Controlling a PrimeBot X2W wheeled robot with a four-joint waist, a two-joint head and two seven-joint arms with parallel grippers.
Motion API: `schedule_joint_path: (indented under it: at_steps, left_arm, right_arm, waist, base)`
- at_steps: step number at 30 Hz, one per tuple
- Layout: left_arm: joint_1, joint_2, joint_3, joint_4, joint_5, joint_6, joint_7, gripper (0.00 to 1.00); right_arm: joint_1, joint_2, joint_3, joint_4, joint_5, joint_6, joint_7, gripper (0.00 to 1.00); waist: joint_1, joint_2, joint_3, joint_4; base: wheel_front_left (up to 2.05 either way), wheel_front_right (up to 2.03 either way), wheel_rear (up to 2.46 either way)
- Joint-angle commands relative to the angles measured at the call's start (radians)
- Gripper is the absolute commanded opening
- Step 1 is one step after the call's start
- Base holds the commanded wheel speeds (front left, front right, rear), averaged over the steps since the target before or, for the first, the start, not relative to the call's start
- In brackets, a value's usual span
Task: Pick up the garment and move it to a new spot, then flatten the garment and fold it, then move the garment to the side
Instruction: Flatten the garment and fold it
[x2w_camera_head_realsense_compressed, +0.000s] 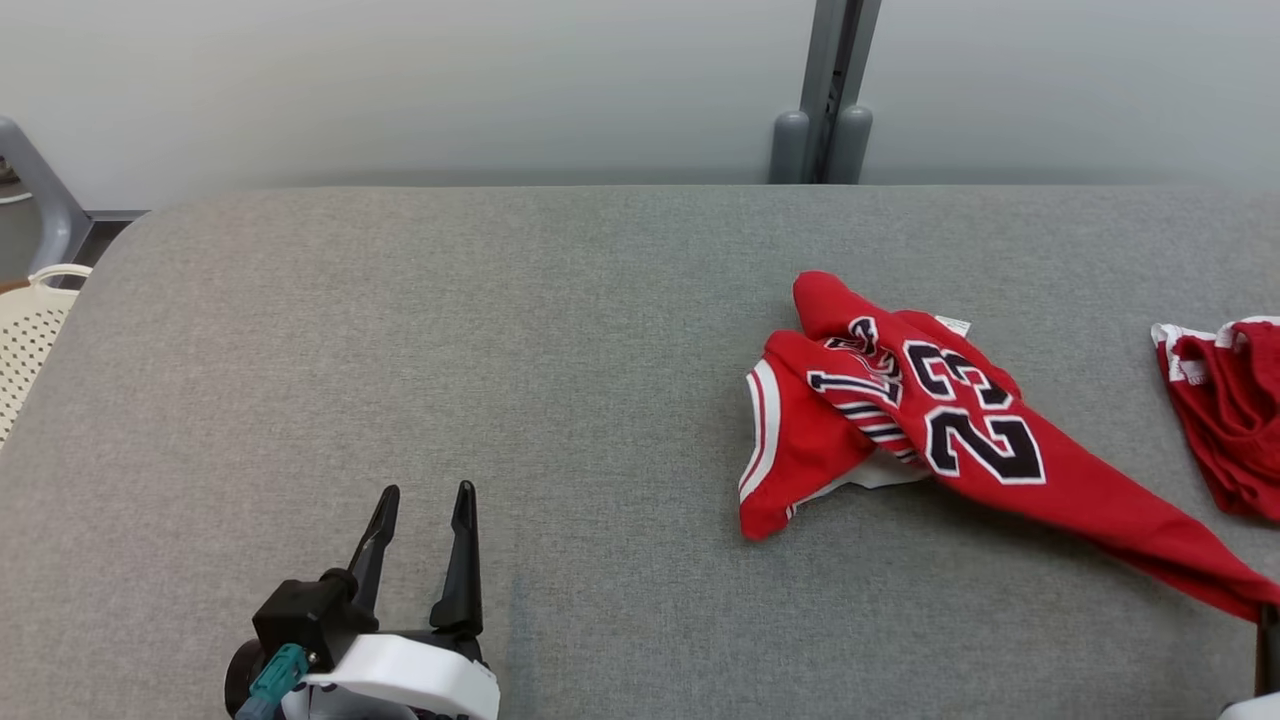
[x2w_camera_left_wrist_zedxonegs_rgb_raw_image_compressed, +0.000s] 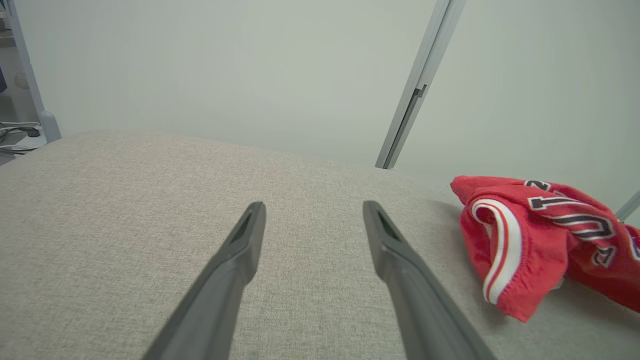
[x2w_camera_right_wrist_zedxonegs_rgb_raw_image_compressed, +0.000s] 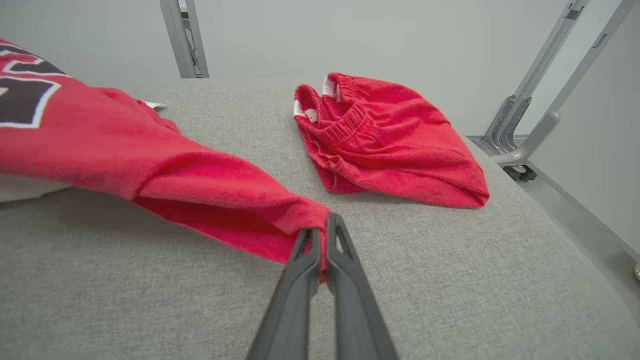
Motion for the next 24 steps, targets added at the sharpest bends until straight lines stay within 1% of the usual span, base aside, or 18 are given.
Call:
schedule_joint_path:
  at_steps: [1,3,4,5,6,10,15,20,22,24]
  left_arm:
    - [-0.014,0.004,0.005,-0.004,0.003,-0.002,-0.004,1.0]
    - [-0.016,0.004,0.007,-0.003,0.005,-0.004,-0.004,1.0]
    - [-0.017,0.004,0.007,-0.003,0.005,-0.005,-0.004,1.0]
    - [-0.018,0.004,0.008,-0.002,0.006,-0.006,-0.004,1.0]
    - [-0.019,0.004,0.008,-0.002,0.006,-0.006,-0.004,1.0]
    - [-0.022,0.004,0.007,0.001,0.006,-0.006,-0.004,1.0]
    - [-0.023,0.004,0.007,0.002,0.006,-0.006,-0.004,1.0]
    - [-0.019,0.004,0.009,0.002,0.006,-0.006,-0.004,1.0]
    - [-0.019,0.004,0.008,0.002,0.006,-0.006,-0.004,1.0]
    - [-0.021,0.004,0.003,0.003,0.006,-0.007,-0.004,1.0]
  right_arm:
    - [0.0,-0.006,-0.012,0.016,-0.01,0.0,-0.005,0.0]
    - [-0.012,-0.006,-0.025,0.046,-0.017,0.0,-0.006,0.02]
    - [-0.018,-0.006,-0.024,0.059,-0.017,0.0,-0.01,0.26]
    - [-0.022,-0.006,-0.021,0.071,-0.016,0.0,-0.015,0.47]
    - [-0.026,-0.006,-0.017,0.081,-0.015,0.0,-0.02,1.0]
    - [-0.044,-0.006,0.002,0.105,-0.009,0.0,-0.04,1.0]
    - [-0.052,-0.006,0.022,0.082,-0.001,0.0,-0.062,1.0]
    - [-0.051,-0.006,0.018,-0.016,-0.004,0.0,-0.073,1.0]
    - [-0.05,-0.005,0.049,-0.07,0.009,0.0,-0.061,1.0]
    - [-0.05,-0.004,0.102,-0.123,0.017,0.0,-0.041,1.0]
  waist:
    - [0.0,-0.0001,0.004,-0.007]
    - [0.0,-0.0001,0.007,-0.016]
    - [0.0,-0.0001,0.009,-0.021]
    - [0.0,-0.0001,0.01,-0.025]
    - [0.0,-0.0001,0.011,-0.03]
    - [0.0,-0.0001,0.011,-0.046]
    - [0.0,-0.0001,0.008,-0.06]
    - [0.0,-0.0001,0.001,-0.074]
    - [0.0,-0.0001,0.0,-0.077]
    - [0.0,-0.0001,-0.001,-0.075]
  base:
    - [0.0,0.0,0.0]
    - [0.0,0.0,0.0]
    - [0.0,0.0,0.0]
    - [0.0,0.0,0.0]
    - [0.0,0.0,0.0]
    - [0.0,0.0,0.0]
    - [0.0,0.0,0.0]
    - [0.0,0.0,0.0]
    - [0.0,0.0,0.0]
    - [0.0,0.0,0.0]
